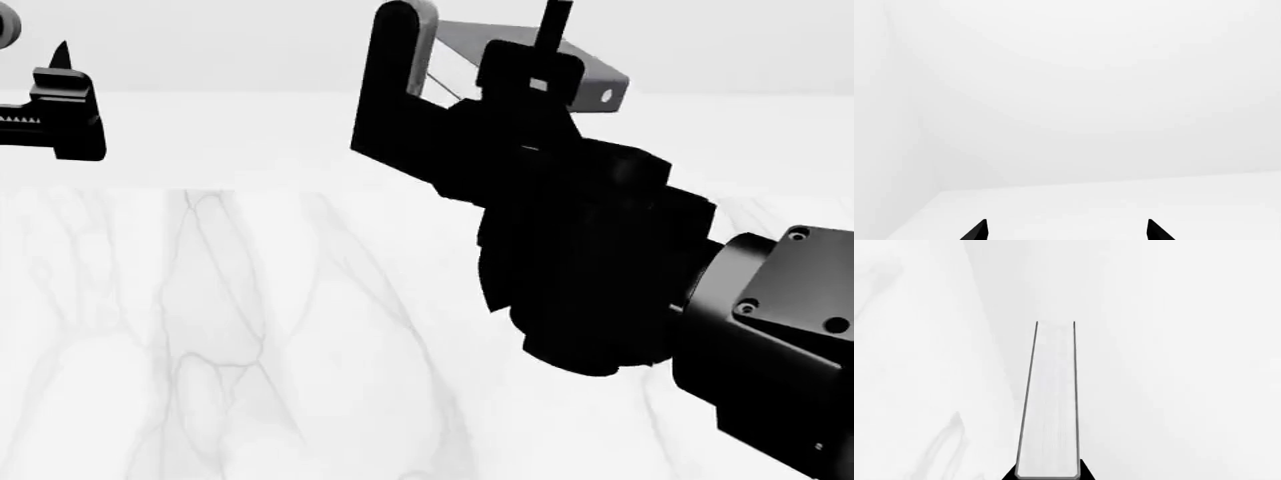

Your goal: Pick up the book on the left and place it on top of the shelf.

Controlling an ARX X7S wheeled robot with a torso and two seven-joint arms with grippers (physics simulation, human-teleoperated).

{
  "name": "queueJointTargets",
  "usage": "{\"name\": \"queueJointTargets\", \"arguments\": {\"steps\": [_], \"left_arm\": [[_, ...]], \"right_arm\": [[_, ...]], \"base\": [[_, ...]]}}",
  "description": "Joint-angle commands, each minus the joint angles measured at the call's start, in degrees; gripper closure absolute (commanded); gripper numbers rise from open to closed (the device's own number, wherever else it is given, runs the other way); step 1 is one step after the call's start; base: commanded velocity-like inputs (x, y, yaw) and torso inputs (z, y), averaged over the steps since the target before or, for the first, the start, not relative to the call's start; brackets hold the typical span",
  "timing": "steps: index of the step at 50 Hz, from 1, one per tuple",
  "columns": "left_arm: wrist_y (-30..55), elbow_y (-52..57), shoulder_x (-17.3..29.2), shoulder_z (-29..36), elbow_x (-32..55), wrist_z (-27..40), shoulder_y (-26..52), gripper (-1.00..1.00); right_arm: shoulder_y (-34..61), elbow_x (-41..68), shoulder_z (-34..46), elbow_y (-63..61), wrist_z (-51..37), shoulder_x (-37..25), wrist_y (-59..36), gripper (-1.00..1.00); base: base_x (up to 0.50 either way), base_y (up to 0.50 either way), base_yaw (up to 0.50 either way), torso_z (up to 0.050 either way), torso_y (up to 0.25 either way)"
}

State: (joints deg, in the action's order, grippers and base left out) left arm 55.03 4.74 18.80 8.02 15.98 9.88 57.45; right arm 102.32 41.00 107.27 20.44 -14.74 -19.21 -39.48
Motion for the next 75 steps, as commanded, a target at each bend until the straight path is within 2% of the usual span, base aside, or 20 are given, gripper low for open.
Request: {"name": "queueJointTargets", "arguments": {"steps": [1, 6, 11, 14, 18, 27, 33, 43, 61, 75], "left_arm": [[-0.05, -0.04, 0.05, 0.14, 0.16, 0.1, 0.08, -1.0], [0.1, 0.06, 0.12, 0.03, 0.34, 0.1, 0.27, -1.0], [0.12, 0.18, 0.32, -0.07, 0.43, 0.14, 0.19, -1.0], [0.17, 0.09, 0.44, -0.2, 0.51, 0.13, 0.4, -1.0], [-0.13, -0.23, 0.37, -0.03, 0.45, 0.17, 0.35, -1.0], [-0.26, -0.46, 0.37, 0.09, 0.55, 0.24, 0.39, -1.0], [-0.29, -0.27, 0.32, 0.16, 0.68, 0.33, 0.19, -1.0], [-0.65, -0.4, 0.53, -0.05, 0.84, 0.41, -0.28, -1.0], [-0.8, -0.59, 0.76, 0.0, 1.1, 0.51, -0.23, -1.0], [-0.68, -0.32, 1.12, -0.38, 1.41, 0.71, -0.37, -1.0]], "right_arm": [[1.81, -11.74, 3.43, 7.58, -3.56, 2.48, -5.09, 1.0], [0.62, -13.41, 4.78, 19.31, -0.93, 5.66, -4.47, 1.0], [-2.33, -15.29, 6.16, 36.95, 4.24, 10.39, -0.22, 1.0], [-5.49, -16.69, 6.67, 53.87, 9.55, 15.06, 5.35, 1.0], [-5.89, -19.76, 4.65, 54.51, 10.5, 13.95, -1.52, 1.0], [-6.93, -30.53, -7.75, 54.54, 11.76, 11.72, -14.73, 1.0], [-7.65, -37.88, -11.2, 54.54, 12.37, 10.64, -21.89, 1.0], [-8.63, -40.92, -9.74, 54.55, 16.62, 8.83, -29.53, 1.0], [-11.09, -41.45, -0.89, 54.55, 24.93, 6.43, -38.06, 1.0], [-12.55, -40.77, -1.57, 54.55, 27.14, 4.97, -41.08, 1.0]], "base": [[0.0, 0.0, 0.0, 0.0, 0.0], [0.0, 0.0, 0.0, 0.0, 0.002], [0.0, 0.0, 0.0, 0.0, 0.002], [0.0, 0.0, 0.0, 0.0, 0.0], [0.0, 0.0, 0.0, 0.0, 0.003], [0.0, 0.0, 0.0, 0.0, 0.002], [0.0, 0.0, 0.0, 0.0, 0.002], [0.0, 0.0, 0.0, 0.0, 0.001], [0.0, 0.0, 0.0, 0.0, 0.001], [0.0, 0.0, 0.0, 0.001, 0.001]]}}
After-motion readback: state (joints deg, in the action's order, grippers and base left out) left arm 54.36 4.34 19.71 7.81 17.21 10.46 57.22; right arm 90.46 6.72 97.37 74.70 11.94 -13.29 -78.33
